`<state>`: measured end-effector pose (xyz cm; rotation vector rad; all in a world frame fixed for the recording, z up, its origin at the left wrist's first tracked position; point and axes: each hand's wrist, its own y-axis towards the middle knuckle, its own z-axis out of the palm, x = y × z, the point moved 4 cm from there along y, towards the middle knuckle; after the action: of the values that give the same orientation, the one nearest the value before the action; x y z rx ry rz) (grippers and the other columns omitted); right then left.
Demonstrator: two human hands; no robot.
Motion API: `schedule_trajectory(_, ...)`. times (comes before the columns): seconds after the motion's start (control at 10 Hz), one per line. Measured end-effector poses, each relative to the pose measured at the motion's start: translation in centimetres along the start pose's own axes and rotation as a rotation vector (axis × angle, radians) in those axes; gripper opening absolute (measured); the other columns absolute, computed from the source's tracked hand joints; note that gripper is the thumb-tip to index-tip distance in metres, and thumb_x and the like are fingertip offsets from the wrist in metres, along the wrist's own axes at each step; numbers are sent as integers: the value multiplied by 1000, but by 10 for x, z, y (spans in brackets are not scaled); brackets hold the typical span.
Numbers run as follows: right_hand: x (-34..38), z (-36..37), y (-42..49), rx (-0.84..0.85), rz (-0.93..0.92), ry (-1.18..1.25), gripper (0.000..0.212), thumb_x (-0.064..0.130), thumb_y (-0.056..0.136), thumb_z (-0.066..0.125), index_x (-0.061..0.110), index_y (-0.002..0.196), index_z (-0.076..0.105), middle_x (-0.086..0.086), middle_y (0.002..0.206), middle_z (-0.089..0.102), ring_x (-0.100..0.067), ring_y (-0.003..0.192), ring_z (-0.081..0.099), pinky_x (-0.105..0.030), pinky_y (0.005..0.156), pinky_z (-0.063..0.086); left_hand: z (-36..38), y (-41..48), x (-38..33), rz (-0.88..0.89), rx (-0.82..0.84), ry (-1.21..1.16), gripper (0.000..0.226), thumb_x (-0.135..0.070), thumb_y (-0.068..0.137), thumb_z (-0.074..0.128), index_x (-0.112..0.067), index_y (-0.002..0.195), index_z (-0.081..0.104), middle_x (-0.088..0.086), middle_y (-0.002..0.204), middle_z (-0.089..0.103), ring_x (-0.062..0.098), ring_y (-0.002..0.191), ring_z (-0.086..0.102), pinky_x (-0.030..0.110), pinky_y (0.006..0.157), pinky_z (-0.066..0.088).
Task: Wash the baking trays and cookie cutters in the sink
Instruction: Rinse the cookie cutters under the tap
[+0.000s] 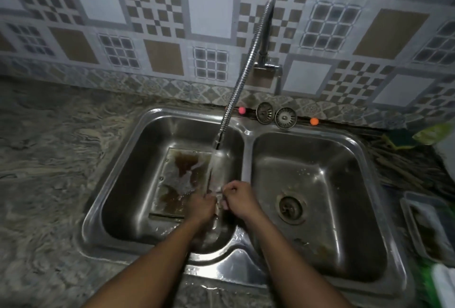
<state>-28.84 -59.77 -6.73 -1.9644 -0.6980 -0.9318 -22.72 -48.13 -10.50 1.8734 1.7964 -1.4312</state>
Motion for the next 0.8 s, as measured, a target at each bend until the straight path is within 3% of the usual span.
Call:
schedule_trajectory(0.1, 1, 42, 0, 43, 92, 9, 36, 6, 91, 48, 16, 59, 58, 1, 58, 55, -10, 55, 51, -21, 53, 46, -4, -1, 43, -38, 144, 199, 33, -24, 86, 64, 0, 107, 68, 16, 112, 69, 30, 104, 65, 33, 84, 51)
schedule_trajectory(0.2, -17, 72, 10, 42, 254, 31, 21, 15, 98, 45, 6, 107, 62, -6, 94, 57, -15, 83, 53, -18, 67, 44, -1, 10, 67, -45, 316, 320, 40, -35, 91, 58, -5, 114, 70, 18, 120, 68, 31, 109, 65, 35, 89, 52)
schedule_trajectory(0.3, -44, 102, 29, 42, 377, -52, 27, 8, 95, 44, -4, 113, 61, -18, 114, 63, -24, 89, 60, -31, 71, 48, -2, 22, 68, -21, 408, 373, 35, -28, 95, 52, -5, 116, 69, 19, 119, 68, 30, 108, 65, 32, 83, 50)
schedule_trajectory(0.4, -90, 123, 49, -25, 481, -3, 16, 2, 86, 54, -5, 97, 63, -26, 108, 66, -30, 89, 64, -40, 76, 53, 1, 29, 80, -50, 463, 390, 32, -21, 94, 53, -2, 116, 66, 18, 118, 67, 30, 106, 65, 31, 77, 48)
schedule_trajectory(0.5, -76, 124, 36, -35, 498, -90, 28, 11, 87, 57, -5, 110, 63, -20, 113, 66, -30, 99, 64, -37, 85, 53, -1, 34, 98, -103, 487, 321, 30, -18, 92, 54, -1, 114, 68, 18, 115, 69, 29, 104, 66, 27, 73, 44)
schedule_trajectory(0.6, -63, 132, 22, 104, 454, -295, 34, 17, 98, 45, -3, 120, 62, -18, 126, 61, -32, 119, 56, -35, 98, 46, -4, 39, 110, -139, 522, 243, 26, -8, 87, 54, 1, 104, 71, 21, 103, 71, 32, 95, 69, 32, 73, 51)
schedule_trajectory(0.7, -63, 134, 13, 87, 495, -149, 36, 21, 101, 44, -2, 125, 60, -21, 131, 58, -33, 122, 54, -28, 86, 46, -3, 45, 116, -161, 573, 210, 25, -2, 87, 52, 1, 105, 69, 18, 92, 73, 32, 84, 72, 38, 68, 58)
schedule_trajectory(0.8, -60, 134, 12, -12, 460, -19, 15, 11, 96, 52, 6, 105, 63, -20, 123, 60, -27, 108, 60, -24, 77, 48, -11, 38, 108, -205, 598, 128, 27, -2, 91, 45, -9, 103, 69, 13, 82, 74, 25, 64, 70, 27, 50, 50)
